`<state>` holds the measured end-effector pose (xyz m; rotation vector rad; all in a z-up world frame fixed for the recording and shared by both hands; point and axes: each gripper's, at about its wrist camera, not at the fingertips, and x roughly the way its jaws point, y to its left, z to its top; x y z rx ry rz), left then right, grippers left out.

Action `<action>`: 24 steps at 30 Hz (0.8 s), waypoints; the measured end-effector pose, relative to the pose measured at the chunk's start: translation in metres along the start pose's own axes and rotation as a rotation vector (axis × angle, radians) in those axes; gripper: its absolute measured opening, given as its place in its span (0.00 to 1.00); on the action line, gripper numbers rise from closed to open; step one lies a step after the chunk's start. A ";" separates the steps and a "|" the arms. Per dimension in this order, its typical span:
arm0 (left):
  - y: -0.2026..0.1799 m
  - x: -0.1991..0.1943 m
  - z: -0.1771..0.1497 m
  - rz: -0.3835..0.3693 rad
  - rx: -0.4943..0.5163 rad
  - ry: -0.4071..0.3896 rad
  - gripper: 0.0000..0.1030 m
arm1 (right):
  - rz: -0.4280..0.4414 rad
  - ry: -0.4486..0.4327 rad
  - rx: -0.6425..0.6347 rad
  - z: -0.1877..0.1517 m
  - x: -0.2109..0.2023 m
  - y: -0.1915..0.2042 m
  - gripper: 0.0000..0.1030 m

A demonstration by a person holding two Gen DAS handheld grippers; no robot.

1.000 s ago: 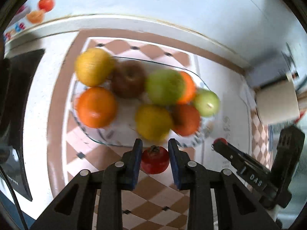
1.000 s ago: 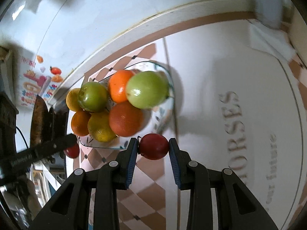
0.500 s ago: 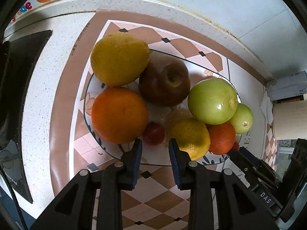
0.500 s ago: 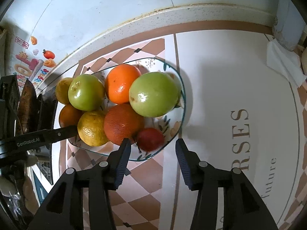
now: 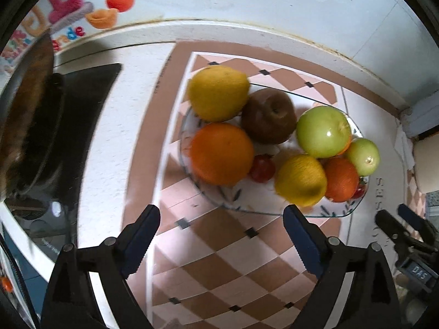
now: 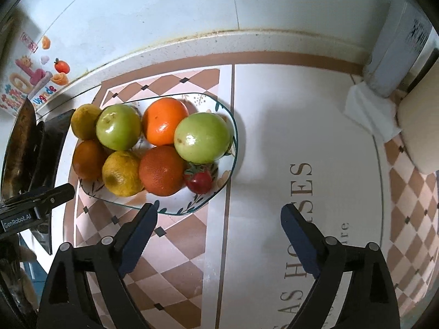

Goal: Organize fruits

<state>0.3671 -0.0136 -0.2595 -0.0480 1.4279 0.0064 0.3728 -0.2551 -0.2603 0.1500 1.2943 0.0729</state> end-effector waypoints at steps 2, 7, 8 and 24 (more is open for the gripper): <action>0.003 -0.006 -0.004 0.014 -0.010 -0.014 0.91 | -0.011 -0.009 -0.010 -0.002 -0.005 0.004 0.91; 0.001 -0.025 -0.013 0.041 -0.001 -0.064 0.96 | -0.039 -0.046 -0.011 -0.009 -0.029 0.012 0.92; 0.001 -0.028 -0.015 0.041 0.003 -0.071 0.96 | -0.042 -0.051 -0.011 -0.011 -0.034 0.013 0.92; -0.002 -0.133 -0.075 0.000 0.067 -0.295 0.96 | -0.086 -0.225 -0.005 -0.080 -0.158 0.049 0.93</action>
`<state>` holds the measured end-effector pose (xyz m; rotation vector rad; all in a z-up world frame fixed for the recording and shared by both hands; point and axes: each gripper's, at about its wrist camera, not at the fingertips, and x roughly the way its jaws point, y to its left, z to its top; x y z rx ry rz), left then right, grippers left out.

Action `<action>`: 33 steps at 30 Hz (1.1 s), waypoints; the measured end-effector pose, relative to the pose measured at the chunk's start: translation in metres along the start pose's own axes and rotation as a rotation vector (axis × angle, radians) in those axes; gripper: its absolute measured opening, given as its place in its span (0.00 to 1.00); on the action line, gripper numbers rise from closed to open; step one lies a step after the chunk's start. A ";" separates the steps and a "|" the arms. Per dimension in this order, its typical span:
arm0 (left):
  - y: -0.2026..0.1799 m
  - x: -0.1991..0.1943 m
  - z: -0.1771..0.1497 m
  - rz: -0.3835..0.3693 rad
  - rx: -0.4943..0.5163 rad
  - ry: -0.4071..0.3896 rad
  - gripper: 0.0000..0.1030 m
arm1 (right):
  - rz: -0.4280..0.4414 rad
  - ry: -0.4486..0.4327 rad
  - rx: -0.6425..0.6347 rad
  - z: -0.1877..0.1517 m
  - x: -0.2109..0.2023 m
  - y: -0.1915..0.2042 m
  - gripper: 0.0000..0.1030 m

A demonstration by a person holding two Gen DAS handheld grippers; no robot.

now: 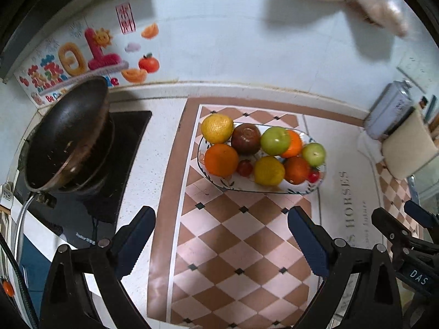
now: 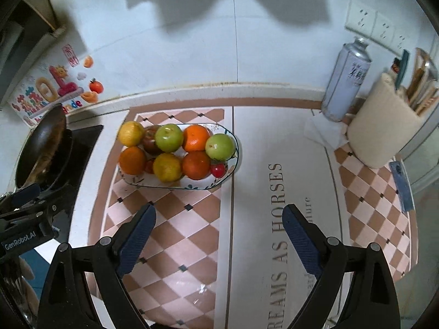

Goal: Organize fruits

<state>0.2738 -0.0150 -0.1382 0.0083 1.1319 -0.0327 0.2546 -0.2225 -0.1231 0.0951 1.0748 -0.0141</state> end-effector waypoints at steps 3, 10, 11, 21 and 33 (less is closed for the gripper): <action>0.002 -0.027 -0.012 -0.008 0.012 -0.042 0.96 | 0.001 -0.030 0.002 -0.012 -0.027 0.005 0.93; 0.010 -0.084 -0.045 -0.034 0.041 -0.117 0.96 | 0.002 -0.109 0.016 -0.050 -0.100 0.020 0.94; 0.011 -0.090 -0.050 -0.039 0.044 -0.121 0.96 | 0.002 -0.116 0.018 -0.055 -0.107 0.021 0.94; 0.015 -0.155 -0.082 -0.063 0.056 -0.187 0.96 | 0.022 -0.185 0.008 -0.085 -0.183 0.021 0.96; 0.013 -0.204 -0.096 -0.029 0.018 -0.261 0.96 | 0.042 -0.249 -0.015 -0.084 -0.237 0.014 0.96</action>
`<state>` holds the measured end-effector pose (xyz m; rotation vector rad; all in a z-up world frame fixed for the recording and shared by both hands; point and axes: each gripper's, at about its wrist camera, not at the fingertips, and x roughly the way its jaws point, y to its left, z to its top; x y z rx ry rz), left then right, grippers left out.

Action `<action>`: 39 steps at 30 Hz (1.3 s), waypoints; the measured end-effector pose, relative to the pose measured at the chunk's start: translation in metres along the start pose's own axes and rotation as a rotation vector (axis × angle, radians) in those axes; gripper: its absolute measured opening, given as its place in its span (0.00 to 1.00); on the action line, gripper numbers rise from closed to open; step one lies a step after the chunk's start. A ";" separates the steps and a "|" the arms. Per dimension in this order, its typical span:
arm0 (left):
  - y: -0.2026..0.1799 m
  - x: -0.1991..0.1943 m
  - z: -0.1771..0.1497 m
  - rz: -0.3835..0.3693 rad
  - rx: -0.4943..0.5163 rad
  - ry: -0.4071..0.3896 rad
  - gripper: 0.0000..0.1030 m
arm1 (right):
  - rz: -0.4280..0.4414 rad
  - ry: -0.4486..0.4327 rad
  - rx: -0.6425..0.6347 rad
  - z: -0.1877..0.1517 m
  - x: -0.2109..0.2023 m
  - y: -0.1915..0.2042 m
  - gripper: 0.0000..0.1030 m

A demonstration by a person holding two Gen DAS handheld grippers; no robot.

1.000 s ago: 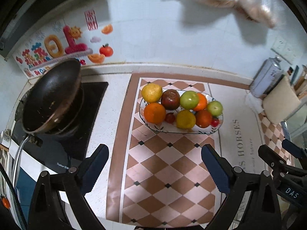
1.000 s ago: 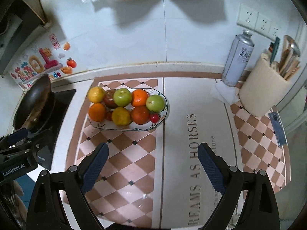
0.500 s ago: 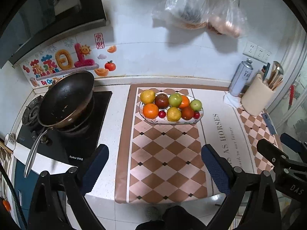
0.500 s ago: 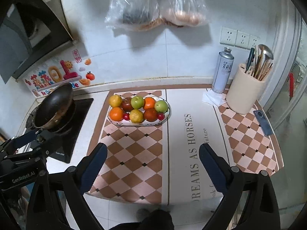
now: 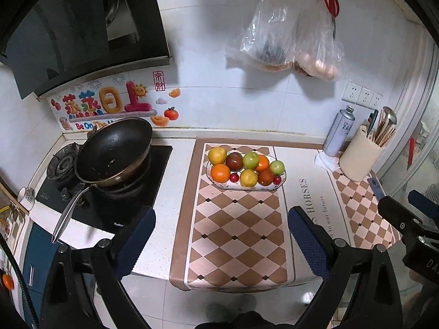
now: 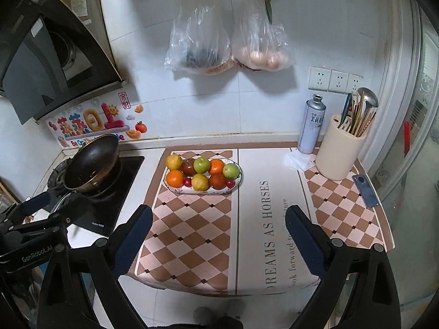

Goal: Organize fruits

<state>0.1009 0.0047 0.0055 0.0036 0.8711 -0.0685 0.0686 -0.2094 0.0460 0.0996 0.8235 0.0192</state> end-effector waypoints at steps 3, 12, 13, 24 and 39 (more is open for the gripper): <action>-0.001 -0.006 -0.001 0.002 -0.006 -0.008 0.96 | 0.003 0.002 -0.003 0.000 -0.003 -0.001 0.97; -0.004 -0.004 -0.001 0.002 -0.018 0.004 0.96 | 0.025 0.025 0.006 0.002 0.011 -0.007 0.97; -0.006 -0.001 0.000 0.005 -0.018 0.007 0.96 | 0.026 0.028 0.007 0.002 0.015 -0.007 0.97; -0.004 0.045 0.016 0.054 -0.020 0.042 0.96 | 0.011 0.073 0.014 0.017 0.076 -0.007 0.97; -0.009 0.114 0.038 0.086 -0.018 0.108 0.96 | -0.032 0.160 -0.007 0.041 0.165 -0.012 0.97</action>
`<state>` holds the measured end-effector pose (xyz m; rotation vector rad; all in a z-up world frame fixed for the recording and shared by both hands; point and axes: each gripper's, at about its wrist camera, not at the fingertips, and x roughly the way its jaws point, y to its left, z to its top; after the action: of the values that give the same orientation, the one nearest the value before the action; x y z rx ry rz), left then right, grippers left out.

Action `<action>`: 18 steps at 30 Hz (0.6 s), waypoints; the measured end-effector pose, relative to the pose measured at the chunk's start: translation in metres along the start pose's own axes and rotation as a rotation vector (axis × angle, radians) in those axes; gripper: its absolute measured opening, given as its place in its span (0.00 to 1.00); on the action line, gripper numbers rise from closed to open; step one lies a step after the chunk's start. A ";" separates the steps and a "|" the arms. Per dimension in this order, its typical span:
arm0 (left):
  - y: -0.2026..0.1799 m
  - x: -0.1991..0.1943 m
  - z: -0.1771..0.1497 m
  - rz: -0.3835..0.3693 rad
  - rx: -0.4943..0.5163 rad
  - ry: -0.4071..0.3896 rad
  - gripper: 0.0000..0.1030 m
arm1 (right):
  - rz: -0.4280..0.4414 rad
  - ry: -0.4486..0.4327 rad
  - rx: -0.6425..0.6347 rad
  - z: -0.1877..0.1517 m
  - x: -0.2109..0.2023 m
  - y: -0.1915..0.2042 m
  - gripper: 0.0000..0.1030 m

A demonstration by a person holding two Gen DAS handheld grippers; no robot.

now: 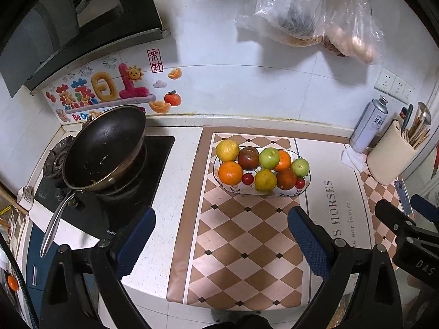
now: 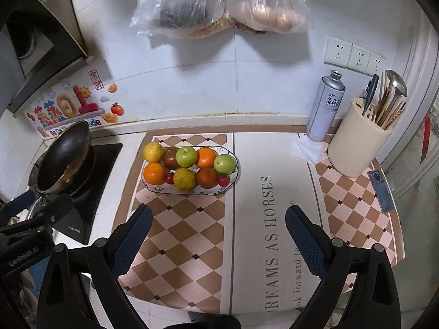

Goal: Organize fruits

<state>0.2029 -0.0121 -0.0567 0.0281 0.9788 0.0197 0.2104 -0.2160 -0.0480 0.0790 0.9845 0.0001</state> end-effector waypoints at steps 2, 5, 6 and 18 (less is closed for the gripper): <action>-0.001 0.006 0.004 0.004 0.003 0.006 0.96 | -0.003 0.011 -0.003 0.003 0.006 0.001 0.97; -0.002 0.014 0.008 0.003 0.001 0.021 0.96 | -0.008 0.010 -0.008 0.007 0.010 0.002 0.97; -0.002 0.016 0.009 0.002 -0.001 0.026 0.96 | -0.011 0.010 -0.009 0.009 0.013 0.002 0.97; -0.007 0.029 0.018 0.000 0.018 0.053 0.96 | -0.014 0.020 -0.011 0.016 0.021 0.003 0.97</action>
<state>0.2336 -0.0183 -0.0710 0.0440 1.0318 0.0120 0.2352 -0.2137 -0.0563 0.0617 1.0051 -0.0066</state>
